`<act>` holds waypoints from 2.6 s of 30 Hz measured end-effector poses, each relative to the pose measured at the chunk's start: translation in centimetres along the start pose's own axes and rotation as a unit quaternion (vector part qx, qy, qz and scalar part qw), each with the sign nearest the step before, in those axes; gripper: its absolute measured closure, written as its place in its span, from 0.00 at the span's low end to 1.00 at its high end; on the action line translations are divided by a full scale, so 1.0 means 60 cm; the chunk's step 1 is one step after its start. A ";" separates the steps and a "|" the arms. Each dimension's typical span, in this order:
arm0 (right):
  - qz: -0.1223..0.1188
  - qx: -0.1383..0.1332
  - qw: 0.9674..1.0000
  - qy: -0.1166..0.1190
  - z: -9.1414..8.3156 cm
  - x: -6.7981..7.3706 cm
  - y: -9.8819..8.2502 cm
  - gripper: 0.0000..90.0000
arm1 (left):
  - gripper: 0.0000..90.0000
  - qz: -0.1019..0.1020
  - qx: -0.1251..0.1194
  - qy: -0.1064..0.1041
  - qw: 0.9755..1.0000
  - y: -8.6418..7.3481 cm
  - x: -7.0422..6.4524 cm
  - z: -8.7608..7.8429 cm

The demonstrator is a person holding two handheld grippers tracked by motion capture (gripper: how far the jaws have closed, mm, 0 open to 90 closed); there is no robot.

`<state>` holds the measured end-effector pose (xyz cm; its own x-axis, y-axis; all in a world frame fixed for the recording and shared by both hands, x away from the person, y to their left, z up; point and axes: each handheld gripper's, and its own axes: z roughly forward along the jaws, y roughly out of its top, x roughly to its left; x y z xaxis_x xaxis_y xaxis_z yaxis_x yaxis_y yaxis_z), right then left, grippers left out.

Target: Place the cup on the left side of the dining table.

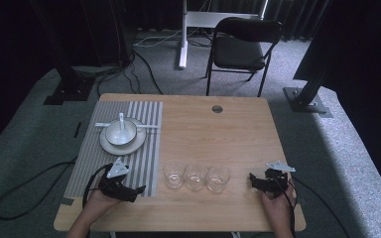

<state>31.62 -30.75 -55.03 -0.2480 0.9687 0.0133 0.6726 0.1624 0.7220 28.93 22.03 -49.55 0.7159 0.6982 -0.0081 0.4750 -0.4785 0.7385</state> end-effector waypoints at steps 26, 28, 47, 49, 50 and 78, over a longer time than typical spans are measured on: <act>0.000 0.000 1.000 0.000 0.000 0.000 0.000 0.14 | 0.00 0.050 -0.004 -0.035 0.998 0.064 -0.030 0.029; -0.001 0.000 1.000 0.000 0.000 0.000 0.000 0.14 | 0.00 0.053 -0.005 -0.041 0.998 0.068 -0.032 0.032; -0.001 0.000 1.000 0.000 0.000 0.000 0.000 0.14 | 0.00 0.079 -0.004 -0.067 0.995 0.111 -0.058 0.063; -0.001 0.000 1.000 0.000 0.000 0.000 0.000 0.14 | 0.00 0.083 -0.001 -0.069 0.994 0.116 -0.060 0.065; -0.001 0.000 1.000 0.000 0.000 0.000 0.000 0.14 | 0.00 0.084 0.000 -0.069 0.994 0.117 -0.062 0.066; -0.001 0.000 1.000 0.000 0.000 0.000 0.000 0.14 | 0.00 0.109 0.005 -0.094 0.990 0.159 -0.090 0.098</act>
<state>31.62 -30.77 -55.04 -0.2493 0.9683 0.0121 0.6717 0.1639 0.7225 32.57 10.57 -46.43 0.8837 0.4673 0.0250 0.3033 -0.6125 0.7300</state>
